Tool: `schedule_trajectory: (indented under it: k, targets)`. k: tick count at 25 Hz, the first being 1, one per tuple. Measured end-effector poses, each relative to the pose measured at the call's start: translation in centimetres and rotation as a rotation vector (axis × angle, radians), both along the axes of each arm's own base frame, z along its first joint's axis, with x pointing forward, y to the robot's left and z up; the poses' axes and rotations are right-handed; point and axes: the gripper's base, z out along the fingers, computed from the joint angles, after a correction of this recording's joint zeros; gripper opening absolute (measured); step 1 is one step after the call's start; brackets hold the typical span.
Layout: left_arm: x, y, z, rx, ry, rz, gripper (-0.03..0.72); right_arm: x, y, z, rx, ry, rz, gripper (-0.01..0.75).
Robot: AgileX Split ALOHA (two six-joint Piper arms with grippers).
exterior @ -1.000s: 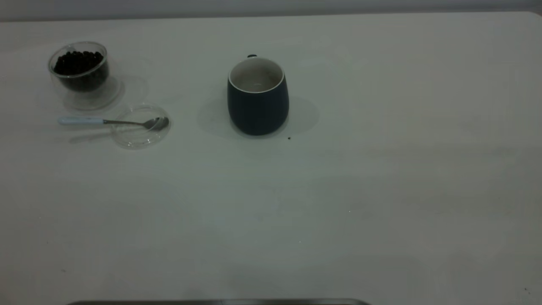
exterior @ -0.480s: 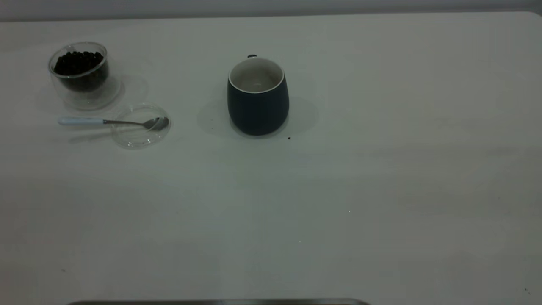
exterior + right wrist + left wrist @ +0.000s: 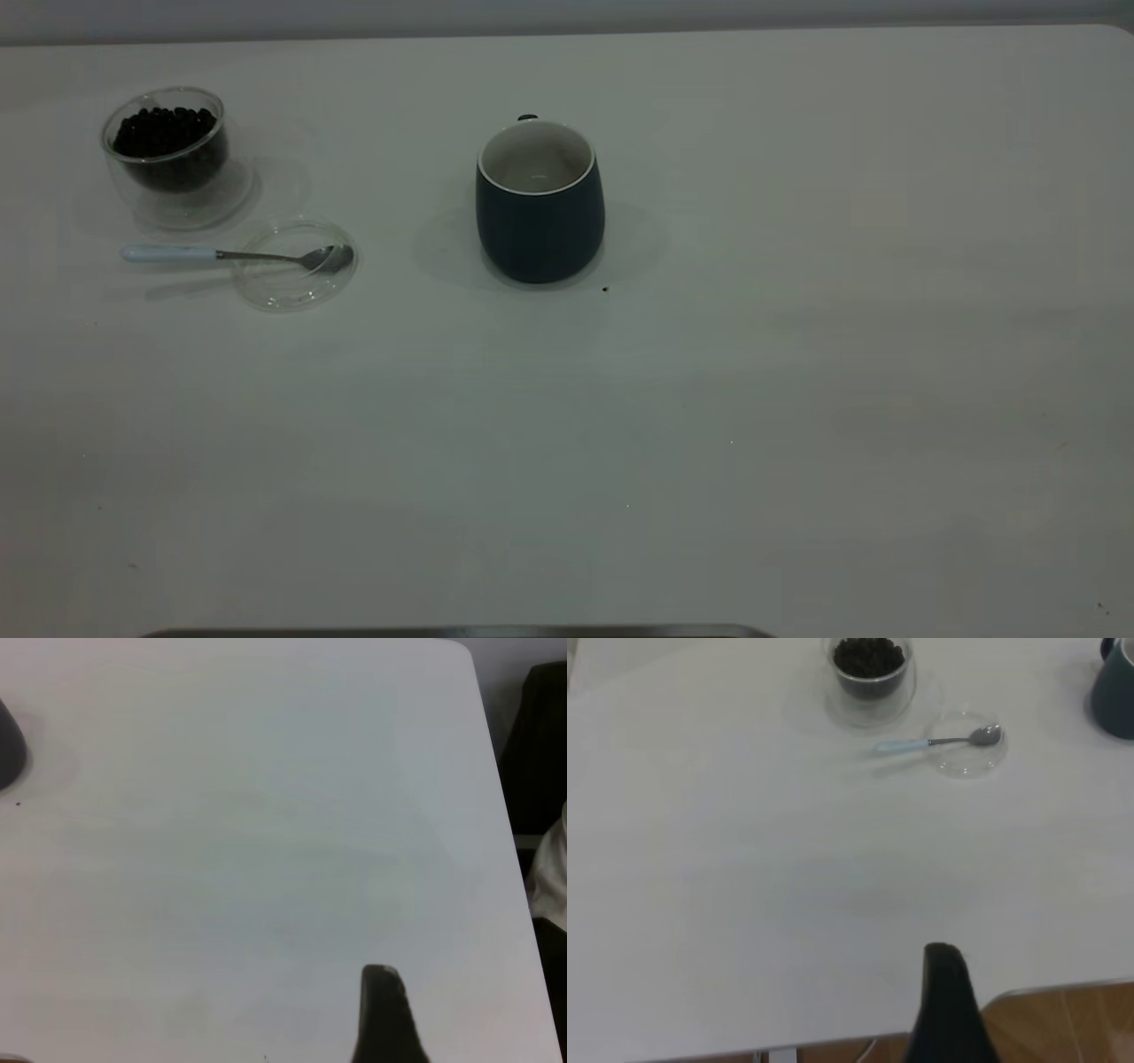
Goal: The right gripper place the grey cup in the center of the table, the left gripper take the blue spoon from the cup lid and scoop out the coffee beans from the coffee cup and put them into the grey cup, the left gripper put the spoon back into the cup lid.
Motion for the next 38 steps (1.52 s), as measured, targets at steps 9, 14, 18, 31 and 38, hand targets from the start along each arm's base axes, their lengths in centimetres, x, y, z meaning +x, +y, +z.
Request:
schedule_trajectory:
  k: [9,14,18,31,38]
  targets:
    - [0.38,-0.21,-0.78,-0.001,0.024,0.112,0.592,0.0,0.0,0.0,0.0,0.0,0.0,0.462]
    - [0.38,-0.22,-0.78,-0.001,0.024,0.115,0.592,0.0,0.0,0.0,0.0,0.0,0.0,0.462]
    - [0.38,-0.22,-0.78,-0.001,0.024,0.115,0.592,0.0,0.0,0.0,0.0,0.0,0.0,0.462]
    - [0.38,-0.22,-0.78,-0.001,0.024,0.115,0.592,0.0,0.0,0.0,0.0,0.0,0.0,0.462]
    - [0.38,-0.22,-0.78,-0.001,0.024,0.115,0.592,0.0,0.0,0.0,0.0,0.0,0.0,0.462]
